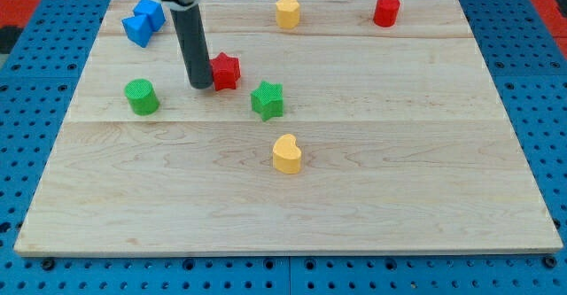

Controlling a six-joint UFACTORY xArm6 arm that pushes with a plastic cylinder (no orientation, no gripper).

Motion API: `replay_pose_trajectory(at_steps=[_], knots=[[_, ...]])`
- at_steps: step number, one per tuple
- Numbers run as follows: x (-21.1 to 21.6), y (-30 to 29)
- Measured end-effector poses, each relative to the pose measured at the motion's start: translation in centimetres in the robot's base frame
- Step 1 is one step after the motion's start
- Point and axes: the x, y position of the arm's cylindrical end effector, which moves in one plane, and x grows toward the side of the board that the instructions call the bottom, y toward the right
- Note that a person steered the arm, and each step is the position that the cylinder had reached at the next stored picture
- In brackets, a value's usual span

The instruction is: Move green star parallel to red circle

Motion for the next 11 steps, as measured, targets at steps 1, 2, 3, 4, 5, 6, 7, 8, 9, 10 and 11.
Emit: replay_pose_trajectory(at_steps=[1, 2, 3, 4, 5, 6, 7, 8, 9, 10, 11], knots=[[3.2, 0.9], [2.8, 6.3], [1.9, 12.3], [0.5, 19.3], [0.0, 20.7], [-1.0, 20.6], [-2.3, 20.6], [-2.4, 24.4], [-2.3, 25.2], [-2.3, 24.0], [-2.3, 22.4]])
